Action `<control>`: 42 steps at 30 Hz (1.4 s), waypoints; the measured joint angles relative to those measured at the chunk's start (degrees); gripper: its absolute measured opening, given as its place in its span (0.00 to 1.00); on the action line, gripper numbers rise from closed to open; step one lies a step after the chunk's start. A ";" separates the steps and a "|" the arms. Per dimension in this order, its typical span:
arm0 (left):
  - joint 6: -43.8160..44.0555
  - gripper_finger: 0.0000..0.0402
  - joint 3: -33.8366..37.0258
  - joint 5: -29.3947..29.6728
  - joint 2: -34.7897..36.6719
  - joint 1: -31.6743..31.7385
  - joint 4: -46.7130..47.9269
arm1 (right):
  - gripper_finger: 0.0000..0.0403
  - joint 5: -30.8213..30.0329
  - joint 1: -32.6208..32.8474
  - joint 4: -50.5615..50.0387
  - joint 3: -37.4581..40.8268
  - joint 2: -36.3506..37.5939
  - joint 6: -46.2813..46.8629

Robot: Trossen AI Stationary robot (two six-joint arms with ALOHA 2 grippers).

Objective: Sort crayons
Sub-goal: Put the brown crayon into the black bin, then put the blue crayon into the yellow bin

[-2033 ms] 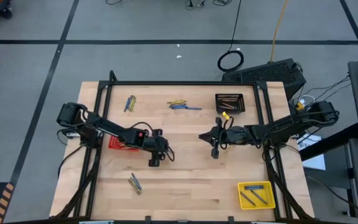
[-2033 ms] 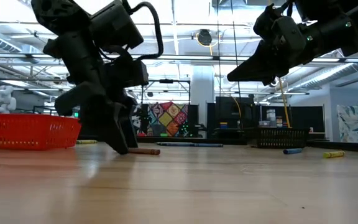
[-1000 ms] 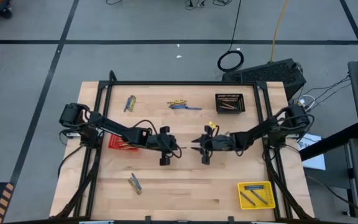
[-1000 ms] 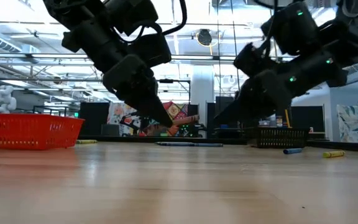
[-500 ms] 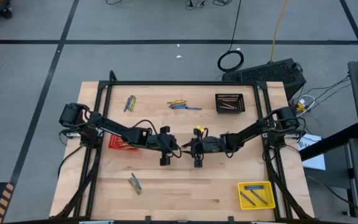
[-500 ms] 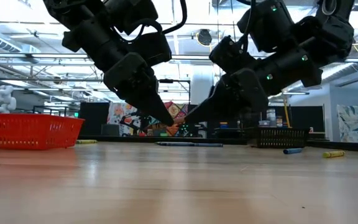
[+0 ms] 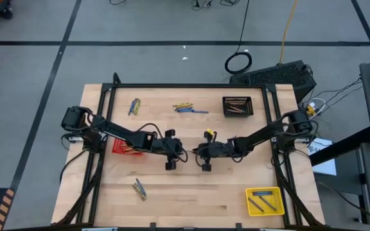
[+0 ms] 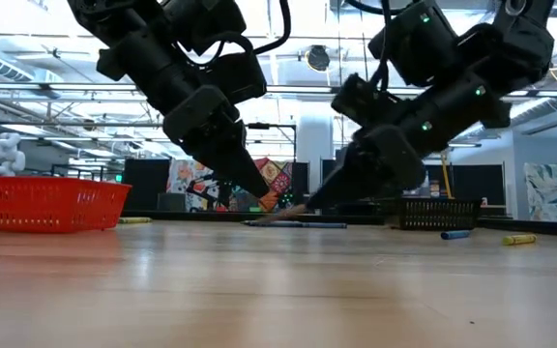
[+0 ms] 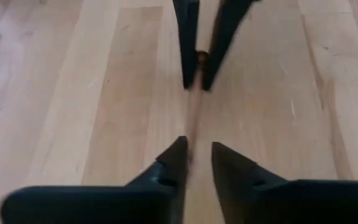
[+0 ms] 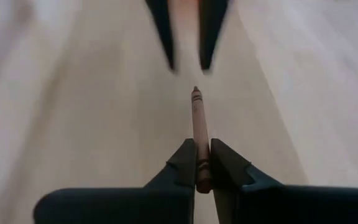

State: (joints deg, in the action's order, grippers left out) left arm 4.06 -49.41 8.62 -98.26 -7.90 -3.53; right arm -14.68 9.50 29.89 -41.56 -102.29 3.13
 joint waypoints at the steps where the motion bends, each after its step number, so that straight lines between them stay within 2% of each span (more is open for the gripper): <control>1: 0.02 0.25 0.00 0.05 0.11 0.18 0.00 | 0.02 -0.97 0.00 -2.98 -0.01 1.18 0.59; 7: 0.15 0.44 -0.09 0.94 0.97 0.52 1.12 | 0.01 -8.26 0.13 -23.06 -0.04 11.73 4.58; 13: 5.16 0.46 -0.09 1.24 1.16 0.28 1.62 | 0.01 -16.23 -1.36 -46.27 -0.04 26.07 7.63; 16: 6.16 0.47 -0.09 1.79 1.16 -0.17 1.25 | 0.01 -17.77 -5.88 -57.41 -0.04 33.79 10.64; 20: 6.12 0.47 -0.07 6.28 1.13 -0.99 -1.95 | 0.01 -18.10 -17.10 -65.50 -0.04 42.22 15.64; 22: 6.12 0.47 -0.07 7.79 1.13 -1.14 -4.21 | 0.01 -14.67 -23.58 -67.47 -0.04 44.66 14.84; 25: 6.06 0.47 -0.07 8.28 1.13 -1.12 -7.30 | 0.01 -4.58 -33.45 -67.93 -0.04 45.50 10.62; 28: 5.16 0.47 -0.07 8.36 1.13 -1.13 -9.11 | 0.01 3.73 -41.54 -66.93 -0.04 43.44 6.26; 30: 4.41 0.47 -0.07 8.37 1.13 -1.14 -9.39 | 0.01 5.74 -45.20 -65.87 -0.04 41.21 2.66; 35: 4.46 0.47 -0.04 8.35 1.09 -1.14 -9.21 | 0.06 7.39 -49.81 -60.96 -0.04 35.85 -2.53; 39: 4.46 0.47 -0.04 8.33 1.07 -1.14 -9.05 | 0.14 11.97 -51.61 -57.18 -0.04 33.60 -4.02; 42: 4.48 0.47 -0.04 8.30 1.07 -1.23 -9.05 | 0.22 11.94 -52.23 -56.02 -0.04 33.56 -5.71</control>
State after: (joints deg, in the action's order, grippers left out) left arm 8.54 -49.45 16.93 -97.19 -9.13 -12.58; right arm -2.74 -42.73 -26.12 -41.60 -68.72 -2.59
